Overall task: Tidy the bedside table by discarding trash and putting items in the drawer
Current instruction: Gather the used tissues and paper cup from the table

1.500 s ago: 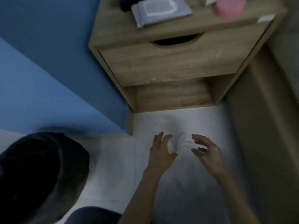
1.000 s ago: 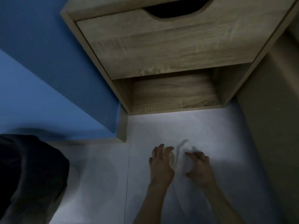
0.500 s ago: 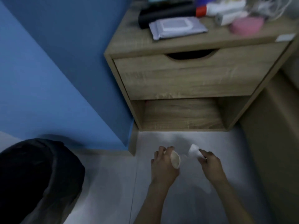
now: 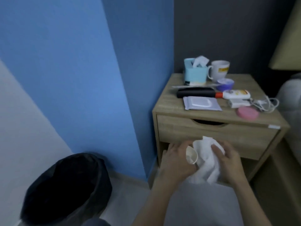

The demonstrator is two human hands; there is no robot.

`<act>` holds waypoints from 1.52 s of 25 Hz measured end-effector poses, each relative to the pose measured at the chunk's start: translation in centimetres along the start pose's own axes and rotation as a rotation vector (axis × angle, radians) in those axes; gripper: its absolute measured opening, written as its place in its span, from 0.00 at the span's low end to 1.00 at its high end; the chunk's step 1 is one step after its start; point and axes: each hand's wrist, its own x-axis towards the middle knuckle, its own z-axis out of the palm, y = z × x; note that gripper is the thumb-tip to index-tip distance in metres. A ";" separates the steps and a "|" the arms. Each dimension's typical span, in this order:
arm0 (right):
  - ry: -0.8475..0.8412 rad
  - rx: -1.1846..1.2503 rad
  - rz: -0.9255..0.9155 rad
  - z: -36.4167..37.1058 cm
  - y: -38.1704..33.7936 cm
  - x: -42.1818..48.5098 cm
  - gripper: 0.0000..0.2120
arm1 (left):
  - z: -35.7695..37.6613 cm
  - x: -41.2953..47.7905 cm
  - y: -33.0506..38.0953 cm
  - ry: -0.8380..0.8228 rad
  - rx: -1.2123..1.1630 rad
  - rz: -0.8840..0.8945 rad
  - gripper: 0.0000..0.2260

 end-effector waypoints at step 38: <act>-0.041 -0.387 -0.423 5.2 -14.3 18.5 0.10 | -12.7 17.8 1.4 0.257 -0.024 -0.112 0.26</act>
